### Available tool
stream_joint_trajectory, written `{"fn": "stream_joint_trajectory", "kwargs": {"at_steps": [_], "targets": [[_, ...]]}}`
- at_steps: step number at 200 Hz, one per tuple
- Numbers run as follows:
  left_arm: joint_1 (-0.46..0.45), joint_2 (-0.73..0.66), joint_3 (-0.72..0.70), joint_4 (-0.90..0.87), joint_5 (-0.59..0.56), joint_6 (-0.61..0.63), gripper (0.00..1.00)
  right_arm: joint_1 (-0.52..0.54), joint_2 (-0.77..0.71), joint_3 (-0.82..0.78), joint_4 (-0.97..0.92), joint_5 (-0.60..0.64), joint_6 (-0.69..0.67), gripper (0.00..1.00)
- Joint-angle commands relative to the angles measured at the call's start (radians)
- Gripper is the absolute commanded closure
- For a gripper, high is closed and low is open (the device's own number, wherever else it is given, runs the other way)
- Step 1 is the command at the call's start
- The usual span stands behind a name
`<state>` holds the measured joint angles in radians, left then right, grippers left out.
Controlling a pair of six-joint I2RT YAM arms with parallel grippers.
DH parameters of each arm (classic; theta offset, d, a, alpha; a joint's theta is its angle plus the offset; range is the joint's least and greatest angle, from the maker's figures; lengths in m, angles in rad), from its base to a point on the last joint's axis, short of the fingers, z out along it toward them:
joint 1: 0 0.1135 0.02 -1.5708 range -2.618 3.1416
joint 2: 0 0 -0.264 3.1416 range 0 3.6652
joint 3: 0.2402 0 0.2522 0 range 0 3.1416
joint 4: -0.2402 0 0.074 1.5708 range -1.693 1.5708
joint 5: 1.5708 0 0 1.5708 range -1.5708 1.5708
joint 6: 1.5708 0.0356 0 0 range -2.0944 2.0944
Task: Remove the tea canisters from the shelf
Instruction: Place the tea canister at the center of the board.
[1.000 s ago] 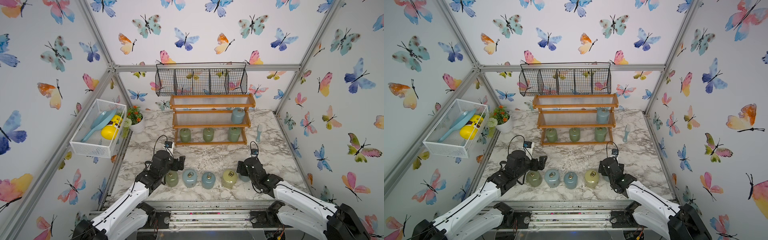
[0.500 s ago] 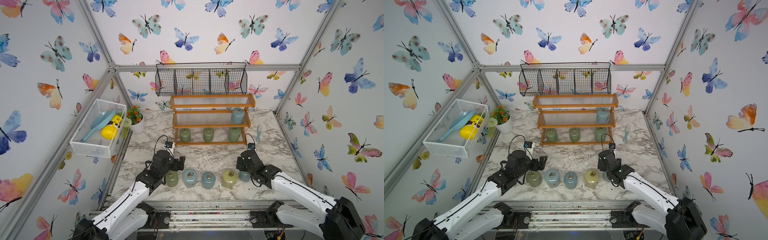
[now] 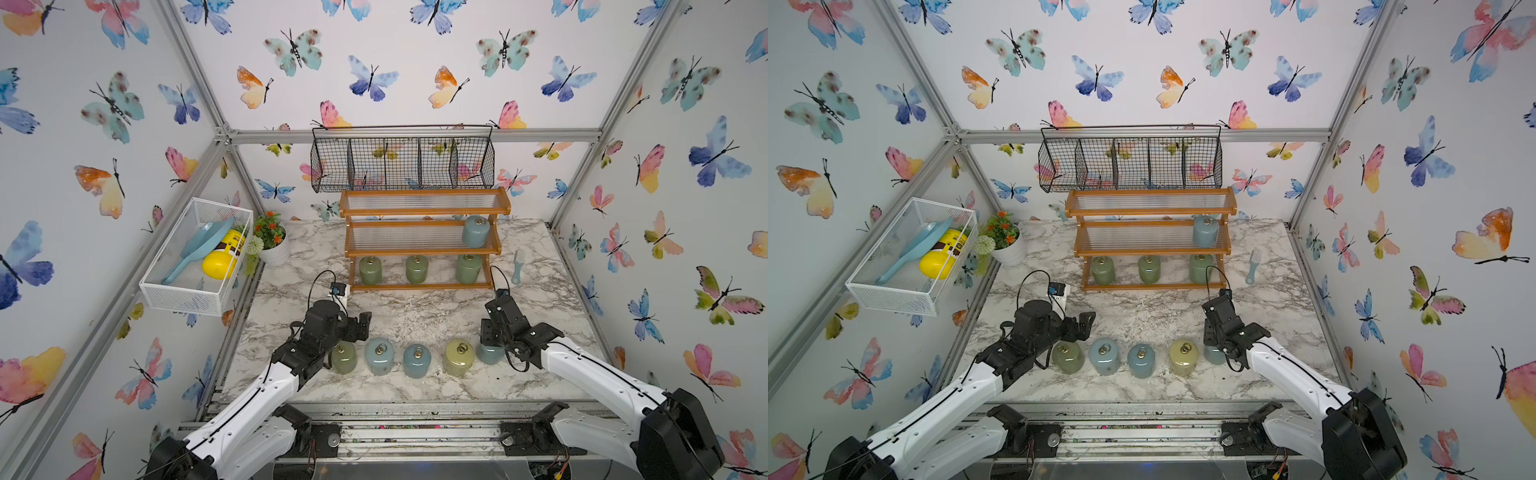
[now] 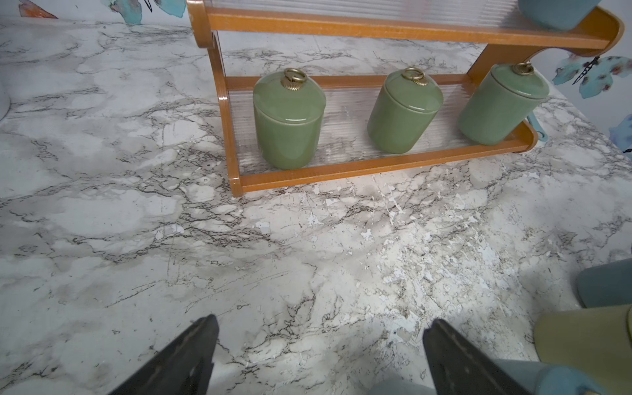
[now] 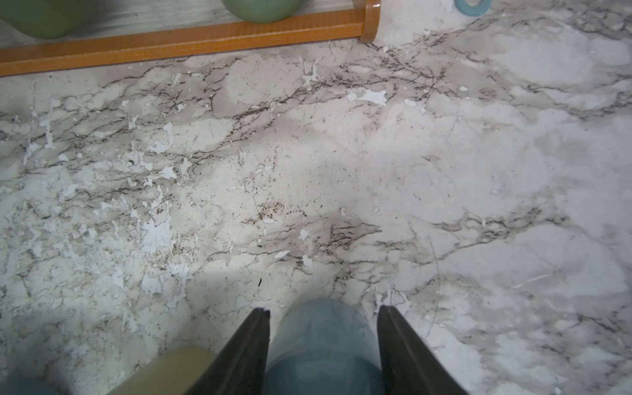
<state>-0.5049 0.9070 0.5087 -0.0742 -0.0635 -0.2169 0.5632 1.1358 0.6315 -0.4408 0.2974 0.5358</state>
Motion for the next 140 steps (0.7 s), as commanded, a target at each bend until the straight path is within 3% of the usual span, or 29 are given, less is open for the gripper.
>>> {"fn": "stream_joint_trajectory", "kwargs": {"at_steps": [1,43,96,140], "targets": [[0.005,-0.002,0.011,0.027,0.025,0.013,0.01,-0.001,-0.008,0.004,-0.105,-0.052,0.036,0.46],[0.005,-0.001,0.003,0.037,0.031,0.013,0.02,0.001,-0.068,0.003,-0.136,-0.056,0.08,0.49],[0.006,-0.007,-0.001,0.037,0.032,0.017,0.01,0.0,0.045,0.053,-0.23,-0.043,0.118,0.49],[0.006,0.0,-0.001,0.039,0.031,0.022,0.02,0.001,0.03,0.055,-0.242,-0.049,0.135,0.49]]}}
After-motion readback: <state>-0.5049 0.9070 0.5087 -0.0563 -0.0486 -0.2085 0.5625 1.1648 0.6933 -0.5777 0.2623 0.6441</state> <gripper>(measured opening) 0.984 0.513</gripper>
